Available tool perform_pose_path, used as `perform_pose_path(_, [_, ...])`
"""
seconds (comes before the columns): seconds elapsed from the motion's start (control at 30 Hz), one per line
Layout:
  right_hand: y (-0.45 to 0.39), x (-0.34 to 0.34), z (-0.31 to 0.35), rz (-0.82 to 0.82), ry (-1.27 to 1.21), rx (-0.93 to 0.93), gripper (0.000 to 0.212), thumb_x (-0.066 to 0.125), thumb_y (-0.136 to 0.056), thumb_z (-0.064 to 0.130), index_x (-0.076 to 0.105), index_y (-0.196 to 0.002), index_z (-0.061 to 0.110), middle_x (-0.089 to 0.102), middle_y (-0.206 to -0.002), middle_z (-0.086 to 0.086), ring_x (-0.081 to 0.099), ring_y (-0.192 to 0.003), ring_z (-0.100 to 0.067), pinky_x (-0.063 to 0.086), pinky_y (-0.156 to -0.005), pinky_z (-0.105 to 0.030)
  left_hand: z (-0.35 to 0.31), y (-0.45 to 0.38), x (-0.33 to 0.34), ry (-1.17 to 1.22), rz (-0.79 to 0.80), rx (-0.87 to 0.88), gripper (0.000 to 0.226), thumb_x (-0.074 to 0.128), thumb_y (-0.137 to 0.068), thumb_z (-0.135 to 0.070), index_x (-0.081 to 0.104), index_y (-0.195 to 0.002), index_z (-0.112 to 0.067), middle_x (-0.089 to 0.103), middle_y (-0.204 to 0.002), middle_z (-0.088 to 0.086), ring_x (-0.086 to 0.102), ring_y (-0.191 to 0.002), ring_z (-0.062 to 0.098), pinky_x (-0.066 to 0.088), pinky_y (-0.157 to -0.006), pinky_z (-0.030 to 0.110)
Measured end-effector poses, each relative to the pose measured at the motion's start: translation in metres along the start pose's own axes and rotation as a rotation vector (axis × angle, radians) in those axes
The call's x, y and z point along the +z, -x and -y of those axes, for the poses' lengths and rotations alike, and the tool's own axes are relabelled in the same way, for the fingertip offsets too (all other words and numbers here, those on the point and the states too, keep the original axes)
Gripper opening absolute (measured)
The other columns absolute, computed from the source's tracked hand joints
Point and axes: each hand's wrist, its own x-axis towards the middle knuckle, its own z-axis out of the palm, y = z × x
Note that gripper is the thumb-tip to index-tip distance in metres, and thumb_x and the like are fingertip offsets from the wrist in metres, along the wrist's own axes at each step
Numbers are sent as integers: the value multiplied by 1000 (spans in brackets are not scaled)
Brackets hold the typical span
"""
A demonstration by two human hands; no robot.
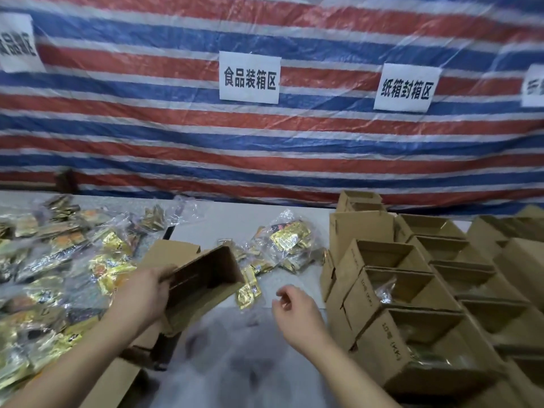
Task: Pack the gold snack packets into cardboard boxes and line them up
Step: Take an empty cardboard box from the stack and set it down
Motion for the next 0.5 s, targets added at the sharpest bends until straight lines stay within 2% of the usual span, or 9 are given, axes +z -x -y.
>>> perform_pose_path(0.1, [-11, -27, 10, -57, -110, 22, 47, 54, -92, 47, 47, -135, 28, 51, -121, 12, 50, -112, -8, 42, -95, -26, -37, 15, 5, 142, 141, 61, 19, 53, -98, -22, 68, -105, -31, 69, -96, -5, 61, -88, 15, 45, -71, 28])
perform_pose_path(0.2, [-9, -45, 7, 34, -146, 42, 67, 51, -87, 60, 31, -146, 36, 44, -136, 13, 50, -121, -13, 44, -100, -31, -66, 31, 27, 254, 265, 130, 12, 57, -97, -23, 68, -97, -26, 68, -94, -8, 61, -91, 10, 49, -80, 28])
perform_pose_path(0.23, [-5, -49, 3, 68, -100, 40, 70, 50, -86, 61, 28, -148, 36, 41, -143, 13, 49, -126, -14, 42, -103, -30, -73, 35, 34, 256, 313, 149, 11, 57, -97, -25, 66, -92, -28, 67, -92, -10, 60, -89, 7, 48, -78, 24])
perform_pose_path(0.3, [4, -56, -7, 108, 44, 31, 68, 50, -89, 56, 28, -150, 34, 40, -149, 11, 44, -133, -14, 40, -105, -30, -84, 39, 50, 240, 407, 185, 14, 57, -97, -26, 63, -84, -28, 64, -86, -11, 58, -83, 2, 43, -69, 17])
perform_pose_path(0.37, [16, -61, -20, 133, 191, 22, 57, 50, -95, 46, 35, -147, 29, 46, -145, 7, 48, -129, -15, 41, -104, -30, -92, 44, 65, 232, 488, 194, 16, 57, -97, -27, 62, -82, -27, 64, -85, -11, 56, -81, 0, 39, -65, 13])
perform_pose_path(0.5, [40, -59, -46, 199, 432, 25, 38, 51, -97, 35, 45, -134, 27, 50, -130, 4, 54, -115, -17, 45, -100, -34, -101, 57, 90, 220, 552, 213, 10, 60, -95, -26, 63, -86, -31, 66, -94, -11, 58, -92, -1, 38, -75, 7])
